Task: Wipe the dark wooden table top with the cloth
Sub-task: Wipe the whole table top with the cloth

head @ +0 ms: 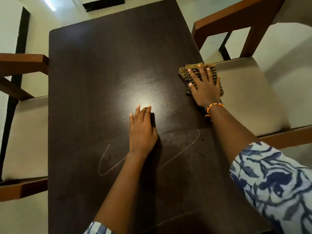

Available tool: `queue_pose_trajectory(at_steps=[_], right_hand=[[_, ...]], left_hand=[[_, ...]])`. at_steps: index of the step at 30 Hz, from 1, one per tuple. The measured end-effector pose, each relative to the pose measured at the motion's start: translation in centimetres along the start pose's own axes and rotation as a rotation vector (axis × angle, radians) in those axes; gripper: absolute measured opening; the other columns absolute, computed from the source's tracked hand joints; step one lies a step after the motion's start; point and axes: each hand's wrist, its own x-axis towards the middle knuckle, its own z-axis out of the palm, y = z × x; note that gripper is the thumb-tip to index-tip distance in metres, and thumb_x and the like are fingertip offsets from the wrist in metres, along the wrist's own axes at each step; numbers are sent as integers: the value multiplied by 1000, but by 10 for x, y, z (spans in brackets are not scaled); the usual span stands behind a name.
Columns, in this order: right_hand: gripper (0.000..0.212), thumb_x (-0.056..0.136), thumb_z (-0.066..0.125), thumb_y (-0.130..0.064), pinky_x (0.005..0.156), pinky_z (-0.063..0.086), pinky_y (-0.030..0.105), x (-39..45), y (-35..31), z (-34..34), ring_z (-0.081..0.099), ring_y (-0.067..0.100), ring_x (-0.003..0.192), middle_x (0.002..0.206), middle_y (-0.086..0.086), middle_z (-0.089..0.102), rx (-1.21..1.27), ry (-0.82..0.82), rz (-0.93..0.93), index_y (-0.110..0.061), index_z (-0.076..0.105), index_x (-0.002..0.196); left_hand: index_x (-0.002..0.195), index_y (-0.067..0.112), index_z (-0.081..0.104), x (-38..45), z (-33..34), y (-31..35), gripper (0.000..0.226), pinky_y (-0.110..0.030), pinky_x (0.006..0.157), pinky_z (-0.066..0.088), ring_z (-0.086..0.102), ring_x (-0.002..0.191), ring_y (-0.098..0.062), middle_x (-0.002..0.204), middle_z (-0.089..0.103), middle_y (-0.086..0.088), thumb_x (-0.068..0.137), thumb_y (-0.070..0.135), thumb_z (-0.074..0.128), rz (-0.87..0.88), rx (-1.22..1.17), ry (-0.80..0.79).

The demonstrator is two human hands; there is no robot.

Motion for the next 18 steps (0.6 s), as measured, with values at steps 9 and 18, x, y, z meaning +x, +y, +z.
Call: queue_pose_trajectory(at_steps=[9, 18], right_hand=[[53, 96, 38, -38, 114, 8, 55, -98, 12, -1, 12, 26, 145, 158, -1, 14, 11, 21, 46, -39, 19, 146], [54, 96, 40, -37, 113, 5, 58, -141, -10, 3, 9, 27, 145, 159, 0, 11, -10, 6, 170, -39, 20, 146]], left_hand=[[143, 14, 28, -28, 4, 5, 57, -34, 116, -3, 7, 146, -20, 150, 32, -3, 89, 8, 46, 105, -84, -120], [143, 16, 29, -61, -12, -18, 60, -33, 116, -1, 9, 145, -17, 151, 31, -3, 87, 3, 47, 64, -184, -87]])
